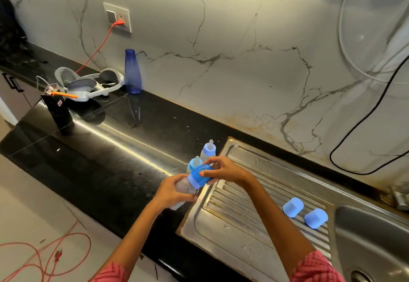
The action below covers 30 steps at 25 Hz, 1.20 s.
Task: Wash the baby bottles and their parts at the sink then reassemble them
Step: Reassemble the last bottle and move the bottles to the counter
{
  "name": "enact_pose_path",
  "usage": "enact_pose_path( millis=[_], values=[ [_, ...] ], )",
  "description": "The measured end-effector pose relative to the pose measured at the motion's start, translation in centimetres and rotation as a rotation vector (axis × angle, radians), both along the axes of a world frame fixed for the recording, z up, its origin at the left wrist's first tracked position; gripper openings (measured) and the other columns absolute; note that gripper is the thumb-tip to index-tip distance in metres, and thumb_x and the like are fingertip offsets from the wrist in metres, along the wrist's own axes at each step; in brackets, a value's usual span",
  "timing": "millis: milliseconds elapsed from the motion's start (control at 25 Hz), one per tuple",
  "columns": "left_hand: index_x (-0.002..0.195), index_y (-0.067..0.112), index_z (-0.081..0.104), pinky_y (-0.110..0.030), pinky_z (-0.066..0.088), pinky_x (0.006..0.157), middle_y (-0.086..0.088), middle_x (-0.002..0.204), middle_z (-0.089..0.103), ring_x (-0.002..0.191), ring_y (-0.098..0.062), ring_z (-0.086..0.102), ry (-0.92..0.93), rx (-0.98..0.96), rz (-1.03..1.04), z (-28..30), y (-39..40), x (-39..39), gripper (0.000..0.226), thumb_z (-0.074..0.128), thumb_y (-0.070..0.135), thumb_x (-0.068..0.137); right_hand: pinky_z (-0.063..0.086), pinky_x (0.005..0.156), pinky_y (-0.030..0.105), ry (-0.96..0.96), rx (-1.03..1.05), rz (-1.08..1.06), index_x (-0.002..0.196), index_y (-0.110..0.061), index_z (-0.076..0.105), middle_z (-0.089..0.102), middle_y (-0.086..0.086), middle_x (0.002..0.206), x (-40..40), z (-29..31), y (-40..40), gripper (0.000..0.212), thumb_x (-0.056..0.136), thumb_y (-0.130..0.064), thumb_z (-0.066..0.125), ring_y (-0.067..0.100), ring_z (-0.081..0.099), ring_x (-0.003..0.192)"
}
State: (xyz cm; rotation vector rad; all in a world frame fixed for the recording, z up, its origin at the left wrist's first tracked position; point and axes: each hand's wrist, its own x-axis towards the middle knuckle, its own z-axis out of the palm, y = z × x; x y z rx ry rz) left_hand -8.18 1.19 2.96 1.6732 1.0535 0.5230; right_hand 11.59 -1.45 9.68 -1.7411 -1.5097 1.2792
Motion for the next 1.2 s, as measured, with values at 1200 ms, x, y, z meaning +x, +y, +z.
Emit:
enact_pose_path(
  millis=[1200],
  values=[
    [0.130,0.011,0.045,-0.038,0.042,0.100,-0.001,0.115,0.052,0.111,-0.020,0.050,-0.042,-0.082,0.209,-2.3,5.3,0.5,0.065,0.074,-0.003,0.073,0.044,0.093,0.025,-0.745,0.052,0.003,0.127,-0.013,0.051,0.050,0.010,0.131,3.0,-0.1,10.4,0.045,0.085,-0.015,0.068,0.022,0.050,0.116]
  ],
)
